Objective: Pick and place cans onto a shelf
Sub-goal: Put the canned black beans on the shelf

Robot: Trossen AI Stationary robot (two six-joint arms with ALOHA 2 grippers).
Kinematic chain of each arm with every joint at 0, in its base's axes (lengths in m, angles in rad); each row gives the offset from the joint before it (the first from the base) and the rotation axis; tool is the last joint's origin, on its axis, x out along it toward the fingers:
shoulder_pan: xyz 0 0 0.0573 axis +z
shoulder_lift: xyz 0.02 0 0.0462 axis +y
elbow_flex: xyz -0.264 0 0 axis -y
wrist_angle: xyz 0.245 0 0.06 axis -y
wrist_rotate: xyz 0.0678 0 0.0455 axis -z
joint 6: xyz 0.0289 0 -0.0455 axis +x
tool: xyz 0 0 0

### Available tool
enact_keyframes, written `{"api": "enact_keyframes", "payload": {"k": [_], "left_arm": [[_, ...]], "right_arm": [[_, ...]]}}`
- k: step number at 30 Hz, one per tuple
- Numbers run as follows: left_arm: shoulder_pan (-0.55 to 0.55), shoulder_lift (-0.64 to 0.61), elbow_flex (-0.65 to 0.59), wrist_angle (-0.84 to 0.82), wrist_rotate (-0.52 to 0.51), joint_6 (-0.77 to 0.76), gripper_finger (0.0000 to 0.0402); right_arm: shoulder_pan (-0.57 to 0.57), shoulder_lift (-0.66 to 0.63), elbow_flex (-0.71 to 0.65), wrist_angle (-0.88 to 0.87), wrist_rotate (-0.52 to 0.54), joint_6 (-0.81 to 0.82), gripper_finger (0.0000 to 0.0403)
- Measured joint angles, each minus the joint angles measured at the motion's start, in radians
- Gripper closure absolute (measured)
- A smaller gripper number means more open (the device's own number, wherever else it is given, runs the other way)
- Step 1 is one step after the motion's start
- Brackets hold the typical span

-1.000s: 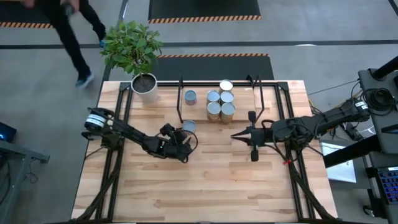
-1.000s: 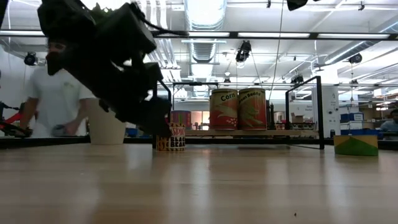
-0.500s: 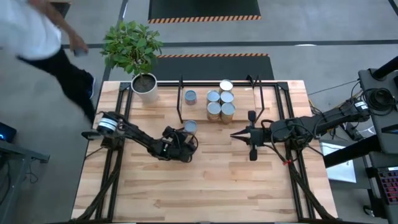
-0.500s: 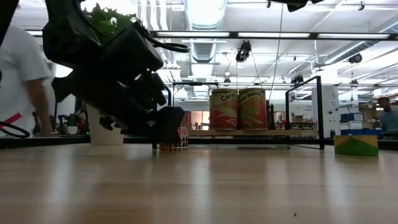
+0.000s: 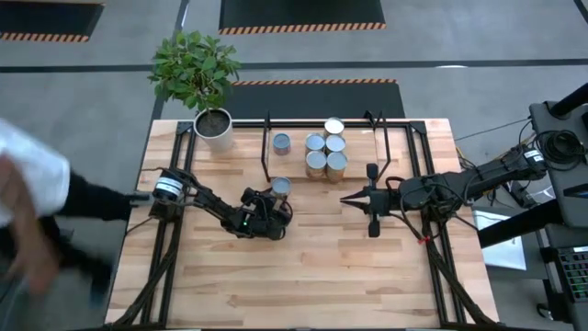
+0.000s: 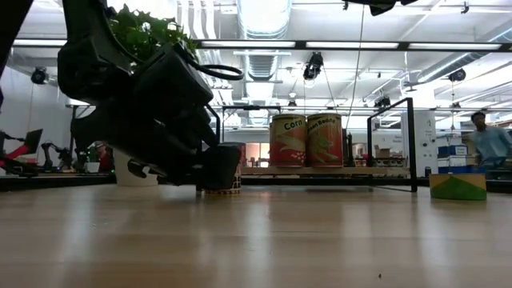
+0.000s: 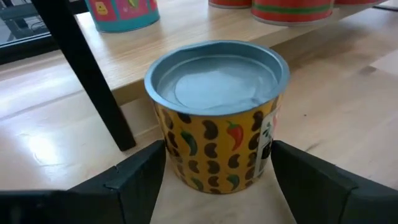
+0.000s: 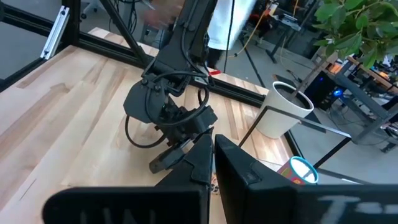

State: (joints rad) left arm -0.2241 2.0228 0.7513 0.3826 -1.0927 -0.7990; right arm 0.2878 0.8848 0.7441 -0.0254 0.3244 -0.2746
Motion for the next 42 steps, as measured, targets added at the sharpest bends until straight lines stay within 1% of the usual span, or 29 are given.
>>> {"api": "enact_keyframes", "payload": {"k": [4, 7, 11, 14, 18, 22, 24, 26, 29, 32, 35, 39, 42], "left_arm": [[0.001, 0.000, 0.000, 0.001, 0.001, 0.000, 0.0150], [-0.009, -0.003, 0.000, 0.001, 0.028, 0.011, 0.0160], [-0.074, -0.026, 0.000, 0.006, 0.106, 0.082, 0.0162], [-0.137, -0.053, -0.002, -0.008, 0.127, 0.142, 0.0162], [-0.185, -0.077, -0.002, -0.012, 0.124, 0.151, 0.0161], [-0.204, -0.077, -0.002, -0.050, 0.122, 0.083, 0.0161], [-0.216, -0.078, -0.002, -0.039, 0.081, 0.085, 0.0161], [-0.219, -0.087, 0.007, -0.030, 0.018, 0.102, 0.0163], [-0.186, -0.098, 0.031, -0.025, -0.032, 0.122, 0.0164], [-0.127, -0.097, 0.062, -0.026, -0.045, 0.155, 0.0164], [-0.062, -0.097, 0.087, -0.025, -0.071, 0.155, 0.0164], [0.016, -0.097, 0.093, -0.025, -0.077, 0.151, 0.0164], [0.050, -0.094, 0.093, -0.025, -0.077, 0.128, 0.0164]], "right_arm": [[0.000, 0.000, 0.000, 0.000, 0.000, 0.001, 0.0394], [0.000, 0.000, 0.000, -0.001, 0.000, 0.002, 0.0394], [0.000, 0.000, 0.000, -0.020, 0.000, 0.005, 0.0394], [0.000, 0.000, -0.001, -0.033, 0.001, 0.013, 0.0394], [0.000, 0.000, -0.001, -0.033, 0.002, 0.013, 0.0394], [0.000, 0.000, -0.001, -0.037, 0.002, 0.013, 0.0394], [0.000, 0.000, -0.001, -0.038, 0.002, 0.013, 0.0394], [0.000, 0.000, -0.001, -0.037, 0.002, 0.012, 0.0394], [0.000, 0.000, -0.001, -0.037, 0.015, 0.001, 0.0394], [0.000, 0.000, -0.001, -0.037, 0.020, -0.006, 0.0394], [0.000, 0.000, -0.001, -0.026, 0.020, -0.010, 0.0394], [0.000, 0.000, -0.001, -0.022, 0.019, -0.007, 0.0394], [0.000, 0.000, -0.001, -0.023, 0.019, -0.007, 0.0394]]}}
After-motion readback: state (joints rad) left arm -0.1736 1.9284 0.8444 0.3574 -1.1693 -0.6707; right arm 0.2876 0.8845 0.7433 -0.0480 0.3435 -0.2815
